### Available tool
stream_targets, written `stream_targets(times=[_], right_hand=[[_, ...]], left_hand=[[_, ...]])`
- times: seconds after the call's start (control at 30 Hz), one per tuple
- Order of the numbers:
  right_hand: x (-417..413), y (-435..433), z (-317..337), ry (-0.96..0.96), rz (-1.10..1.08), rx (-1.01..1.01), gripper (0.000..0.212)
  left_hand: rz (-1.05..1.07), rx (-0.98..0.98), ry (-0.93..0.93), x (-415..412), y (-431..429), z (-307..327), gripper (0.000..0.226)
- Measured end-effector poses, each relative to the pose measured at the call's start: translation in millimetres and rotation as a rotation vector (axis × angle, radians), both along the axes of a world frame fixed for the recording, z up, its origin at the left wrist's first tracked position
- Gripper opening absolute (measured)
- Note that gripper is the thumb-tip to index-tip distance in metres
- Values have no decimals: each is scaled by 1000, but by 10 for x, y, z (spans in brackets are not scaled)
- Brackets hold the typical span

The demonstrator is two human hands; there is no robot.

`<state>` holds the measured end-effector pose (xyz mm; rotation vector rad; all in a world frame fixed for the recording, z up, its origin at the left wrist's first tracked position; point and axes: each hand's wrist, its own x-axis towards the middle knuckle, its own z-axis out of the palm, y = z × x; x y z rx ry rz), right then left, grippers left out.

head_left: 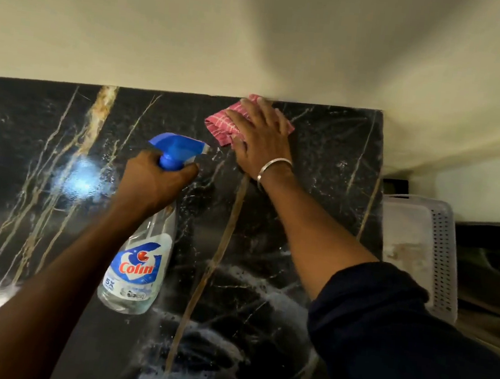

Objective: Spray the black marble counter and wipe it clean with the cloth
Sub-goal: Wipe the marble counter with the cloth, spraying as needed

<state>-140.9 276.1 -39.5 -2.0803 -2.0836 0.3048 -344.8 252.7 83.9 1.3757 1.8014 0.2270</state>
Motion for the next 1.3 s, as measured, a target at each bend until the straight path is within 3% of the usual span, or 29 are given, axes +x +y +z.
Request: stream_targets(times=[0.2, 0.3, 0.5, 0.87, 1.03, 1.3], right_hand=[[1324, -516, -15, -17, -338, 39, 55], [1661, -620, 17, -17, -381, 48, 56], [1633, -724, 29, 21, -384, 4, 57], [1103, -2401, 15, -4, -322, 23, 54], [1104, -2209, 53, -12, -353, -1, 55], [953, -956, 85, -4, -462, -111, 57]], left_hand=[[-77, 7, -48, 325, -141, 8, 19], [-131, 4, -64, 382, -191, 39, 15], [-195, 38, -95, 385, -298, 152, 17], [-349, -43, -212, 641, -665, 84, 35], [-337, -39, -222, 585, -717, 78, 31], [-225, -57, -135, 194, -684, 209, 19]])
